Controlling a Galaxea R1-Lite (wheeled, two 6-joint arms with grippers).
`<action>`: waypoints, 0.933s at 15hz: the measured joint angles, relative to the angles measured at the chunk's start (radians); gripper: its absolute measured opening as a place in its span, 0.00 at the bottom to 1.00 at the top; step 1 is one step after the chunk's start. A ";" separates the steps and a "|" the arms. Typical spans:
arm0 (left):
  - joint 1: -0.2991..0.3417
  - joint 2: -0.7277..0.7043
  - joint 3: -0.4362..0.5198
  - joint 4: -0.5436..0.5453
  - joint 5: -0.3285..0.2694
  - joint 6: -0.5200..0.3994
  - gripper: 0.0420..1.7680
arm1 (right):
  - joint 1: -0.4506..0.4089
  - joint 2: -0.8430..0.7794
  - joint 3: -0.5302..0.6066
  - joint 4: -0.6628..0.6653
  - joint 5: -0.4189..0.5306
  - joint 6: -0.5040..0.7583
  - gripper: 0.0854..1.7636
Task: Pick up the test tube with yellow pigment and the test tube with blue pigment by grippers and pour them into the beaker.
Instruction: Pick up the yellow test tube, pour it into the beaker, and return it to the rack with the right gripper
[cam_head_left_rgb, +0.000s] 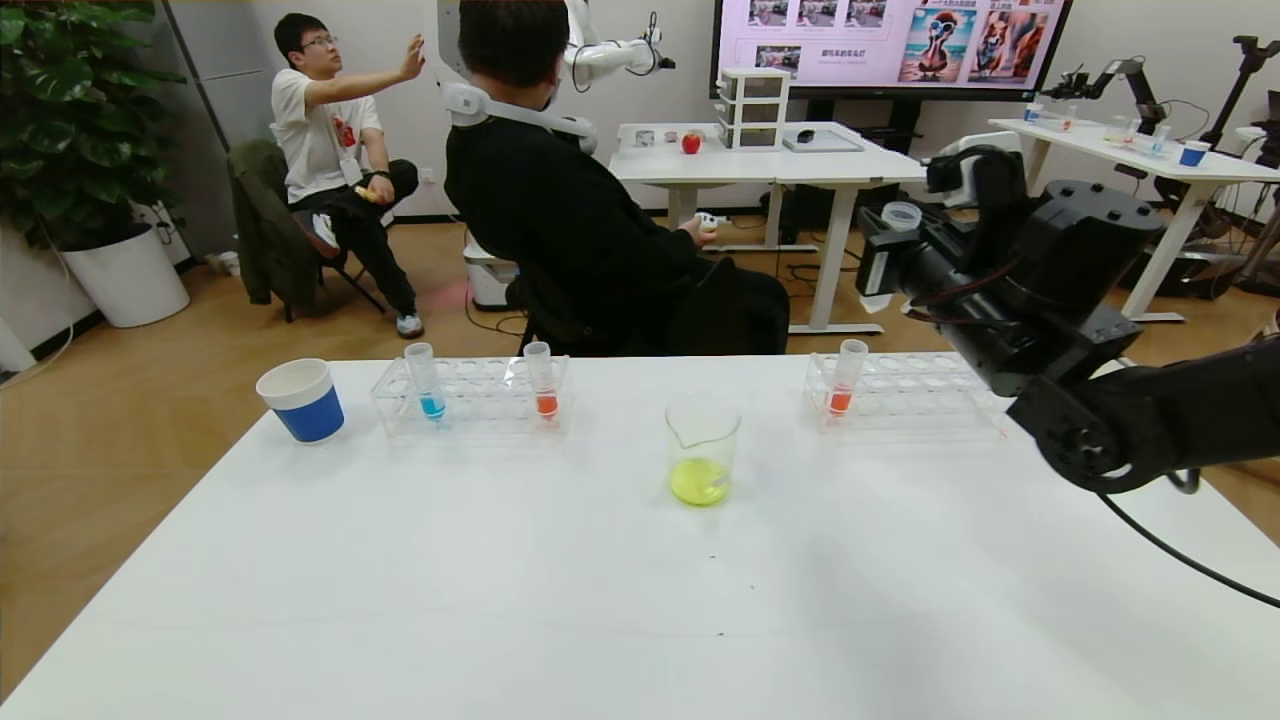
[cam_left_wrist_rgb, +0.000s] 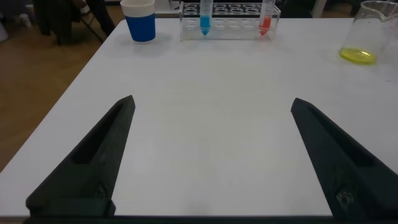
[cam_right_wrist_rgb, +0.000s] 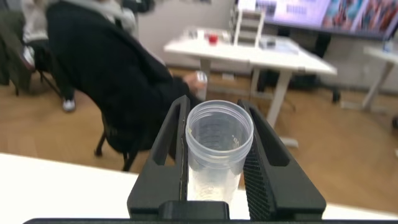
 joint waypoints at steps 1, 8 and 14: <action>0.000 0.000 0.000 0.000 0.000 0.000 0.99 | -0.045 -0.041 0.011 0.124 -0.001 0.063 0.25; 0.000 0.000 0.000 0.000 0.000 0.000 0.99 | -0.454 -0.204 0.039 0.337 0.351 0.156 0.25; 0.000 0.000 0.000 0.000 0.000 0.000 0.99 | -0.623 -0.115 -0.006 0.345 0.420 0.150 0.25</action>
